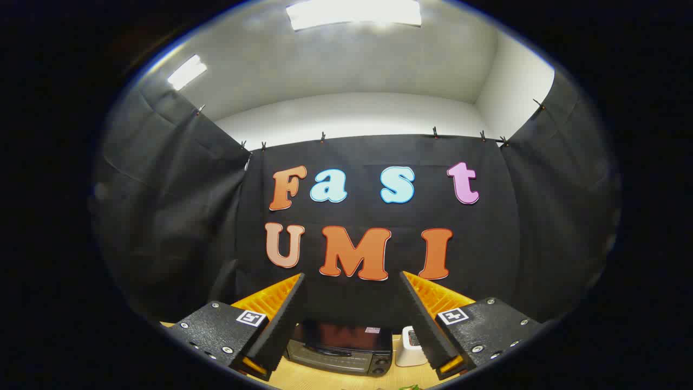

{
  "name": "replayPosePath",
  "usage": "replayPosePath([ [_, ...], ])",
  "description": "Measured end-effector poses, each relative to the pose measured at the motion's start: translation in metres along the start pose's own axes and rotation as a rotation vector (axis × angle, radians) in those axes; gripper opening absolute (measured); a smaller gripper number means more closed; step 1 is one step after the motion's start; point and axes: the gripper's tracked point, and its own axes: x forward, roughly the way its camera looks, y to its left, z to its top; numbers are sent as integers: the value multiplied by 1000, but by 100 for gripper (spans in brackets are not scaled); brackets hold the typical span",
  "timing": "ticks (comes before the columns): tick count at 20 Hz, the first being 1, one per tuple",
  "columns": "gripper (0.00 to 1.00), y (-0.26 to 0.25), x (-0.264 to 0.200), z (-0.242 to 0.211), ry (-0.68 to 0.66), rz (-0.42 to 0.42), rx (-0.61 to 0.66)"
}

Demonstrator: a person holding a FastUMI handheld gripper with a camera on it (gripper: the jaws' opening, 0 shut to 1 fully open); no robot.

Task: Open the toaster oven, put the food inside, and close the toaster oven door.

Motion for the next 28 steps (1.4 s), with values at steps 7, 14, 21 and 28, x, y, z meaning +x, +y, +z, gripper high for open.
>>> replayPosePath([
  [7,99,0,-9,5,-11,7,0],
  [14,99,-3,-12,4,-27,2,13],
  [21,99,4,-3,-9,-31,29,61],
  [28,99,5,25,-61,55,9,90],
])
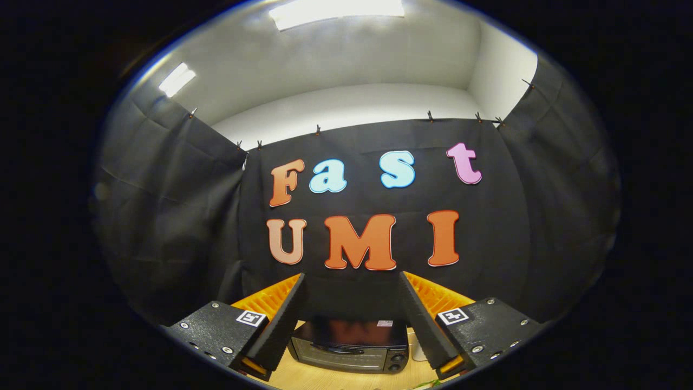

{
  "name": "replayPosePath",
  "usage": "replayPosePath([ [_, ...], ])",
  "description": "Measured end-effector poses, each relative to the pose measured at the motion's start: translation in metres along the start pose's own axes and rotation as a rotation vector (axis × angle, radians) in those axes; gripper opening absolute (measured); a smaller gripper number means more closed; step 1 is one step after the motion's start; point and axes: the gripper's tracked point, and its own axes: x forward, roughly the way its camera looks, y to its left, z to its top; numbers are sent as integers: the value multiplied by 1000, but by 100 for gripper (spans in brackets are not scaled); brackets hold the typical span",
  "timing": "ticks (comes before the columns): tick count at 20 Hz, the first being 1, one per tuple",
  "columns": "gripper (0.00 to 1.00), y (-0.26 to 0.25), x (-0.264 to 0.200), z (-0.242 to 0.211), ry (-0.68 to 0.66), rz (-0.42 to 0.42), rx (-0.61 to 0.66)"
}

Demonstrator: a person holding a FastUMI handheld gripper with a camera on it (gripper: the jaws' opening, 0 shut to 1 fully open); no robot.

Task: Open the toaster oven, put the food inside, and close the toaster oven door.

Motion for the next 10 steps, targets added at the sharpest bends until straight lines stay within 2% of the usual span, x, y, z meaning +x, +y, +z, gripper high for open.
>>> replayPosePath([
  [10,99,19,43,-80,111,1,-3],
])
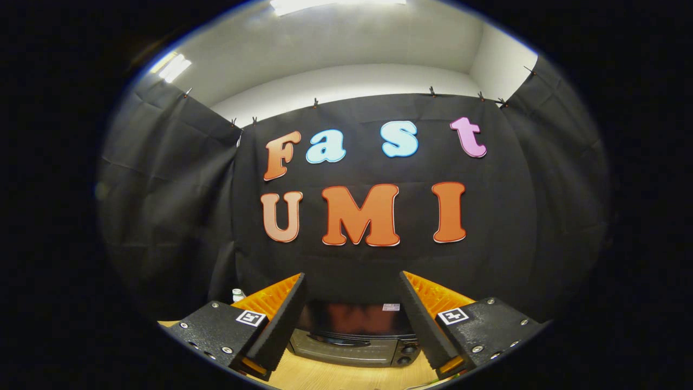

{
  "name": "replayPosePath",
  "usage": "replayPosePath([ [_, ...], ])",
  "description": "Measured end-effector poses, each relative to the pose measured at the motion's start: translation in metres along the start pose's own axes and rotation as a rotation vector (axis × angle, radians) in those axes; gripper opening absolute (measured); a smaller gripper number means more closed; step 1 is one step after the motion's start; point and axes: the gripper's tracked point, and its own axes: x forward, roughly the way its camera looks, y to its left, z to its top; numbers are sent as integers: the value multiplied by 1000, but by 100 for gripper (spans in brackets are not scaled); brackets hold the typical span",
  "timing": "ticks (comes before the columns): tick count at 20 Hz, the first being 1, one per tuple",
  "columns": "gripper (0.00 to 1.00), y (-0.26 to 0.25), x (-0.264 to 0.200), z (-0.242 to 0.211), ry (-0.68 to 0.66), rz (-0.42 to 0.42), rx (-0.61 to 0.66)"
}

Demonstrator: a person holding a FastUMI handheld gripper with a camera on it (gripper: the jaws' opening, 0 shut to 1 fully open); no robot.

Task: Open the toaster oven, put the food inside, and close the toaster oven door.

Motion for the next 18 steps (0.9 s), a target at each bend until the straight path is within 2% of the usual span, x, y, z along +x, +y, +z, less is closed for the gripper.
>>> replayPosePath([
  [12,100,19,71,-125,235,-5,40],
  [18,100,22,91,-173,317,-26,-3],
])
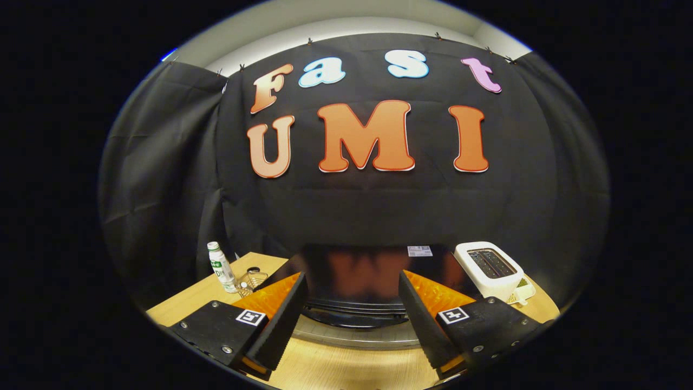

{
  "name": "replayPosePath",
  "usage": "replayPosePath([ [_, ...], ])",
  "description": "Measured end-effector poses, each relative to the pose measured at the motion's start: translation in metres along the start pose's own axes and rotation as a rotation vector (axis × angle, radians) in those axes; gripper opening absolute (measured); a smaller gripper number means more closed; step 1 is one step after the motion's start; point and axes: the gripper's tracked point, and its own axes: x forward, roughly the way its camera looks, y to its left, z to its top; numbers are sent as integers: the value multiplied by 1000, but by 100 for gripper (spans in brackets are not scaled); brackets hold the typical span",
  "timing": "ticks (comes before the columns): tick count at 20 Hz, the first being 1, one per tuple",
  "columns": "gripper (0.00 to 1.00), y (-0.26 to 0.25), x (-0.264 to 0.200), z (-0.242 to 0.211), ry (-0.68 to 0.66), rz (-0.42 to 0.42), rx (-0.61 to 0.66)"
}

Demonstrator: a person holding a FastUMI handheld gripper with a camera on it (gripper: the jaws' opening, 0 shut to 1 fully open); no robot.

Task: Open the toaster oven, put the food inside, and close the toaster oven door.

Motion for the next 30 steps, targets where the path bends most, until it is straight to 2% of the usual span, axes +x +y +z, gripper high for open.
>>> replayPosePath([
  [9,100,-3,18,-38,60,-42,-44],
  [12,100,-1,18,-45,58,-22,13],
  [14,99,4,15,-45,53,5,7],
  [15,98,11,11,-46,53,27,6],
  [16,90,11,7,-47,59,33,-8],
  [17,88,13,2,-49,71,42,-14],
  [25,88,22,-52,-75,117,86,-67],
  [30,88,27,-86,-103,160,134,-14],
])
